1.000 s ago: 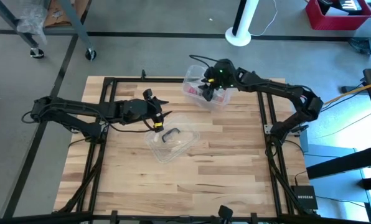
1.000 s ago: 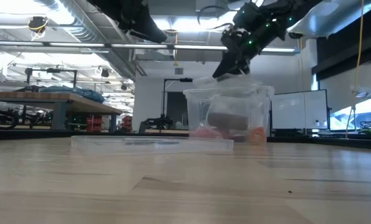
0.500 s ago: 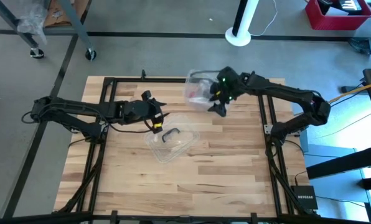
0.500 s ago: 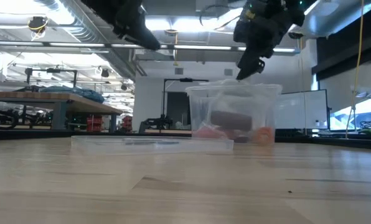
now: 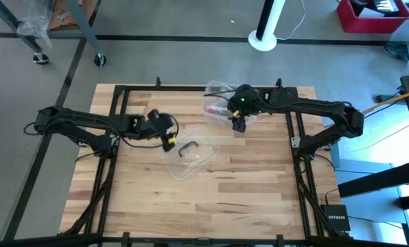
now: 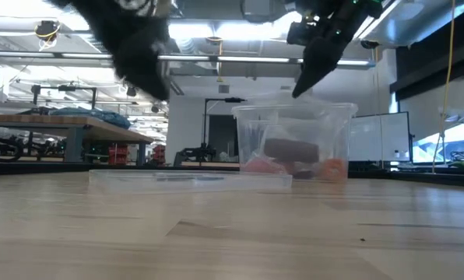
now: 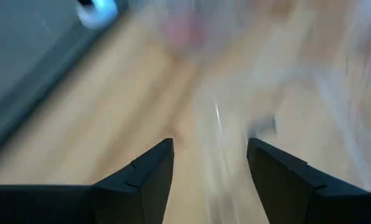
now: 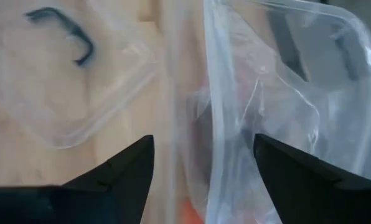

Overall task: Roll bandage
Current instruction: Put the transparent zip bag into the transparent bin, then close the transparent bin lid

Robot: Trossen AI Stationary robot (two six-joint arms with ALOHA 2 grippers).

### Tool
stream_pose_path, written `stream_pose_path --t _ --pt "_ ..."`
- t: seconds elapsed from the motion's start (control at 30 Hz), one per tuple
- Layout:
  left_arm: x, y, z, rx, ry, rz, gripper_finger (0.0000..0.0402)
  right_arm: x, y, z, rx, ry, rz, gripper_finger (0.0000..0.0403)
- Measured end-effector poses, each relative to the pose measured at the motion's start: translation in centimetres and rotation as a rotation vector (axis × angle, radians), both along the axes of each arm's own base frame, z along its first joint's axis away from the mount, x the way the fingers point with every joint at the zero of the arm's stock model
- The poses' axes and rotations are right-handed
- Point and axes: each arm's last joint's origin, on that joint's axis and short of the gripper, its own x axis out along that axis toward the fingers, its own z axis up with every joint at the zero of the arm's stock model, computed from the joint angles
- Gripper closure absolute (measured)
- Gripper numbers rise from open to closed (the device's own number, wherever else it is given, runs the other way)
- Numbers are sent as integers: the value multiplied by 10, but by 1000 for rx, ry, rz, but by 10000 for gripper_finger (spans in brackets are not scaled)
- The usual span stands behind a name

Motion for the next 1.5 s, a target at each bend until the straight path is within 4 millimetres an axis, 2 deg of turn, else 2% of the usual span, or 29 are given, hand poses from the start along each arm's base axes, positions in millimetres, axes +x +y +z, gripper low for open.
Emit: stream_pose_path --t 0.1,0.2,0.37,0.53,0.73,0.97,1.2,1.4,1.5 --pt "-8 -7 -29 -87 78 6 205 0 8 2 -61 52 35 127" --pt "-13 -7 -43 -145 72 70 205 0 11 15 -169 87 17 128" --pt "-10 -9 -64 -218 39 73 205 -8 16 25 -157 79 36 128" --pt "-6 -7 -89 -222 148 92 210 -19 22 17 -58 80 38 128" --pt "1 3 -115 -221 257 143 240 -25 38 4 -4 68 62 128" --pt "5 6 -120 -219 269 130 290 -23 52 -10 7 77 103 128" --pt "9 6 -120 -195 250 80 350 -21 55 -21 44 39 79 128" --pt "10 6 -119 -166 264 39 389 -25 59 -49 130 30 79 128" --pt "10 6 -119 -149 263 26 396 -27 60 -59 141 30 55 128"
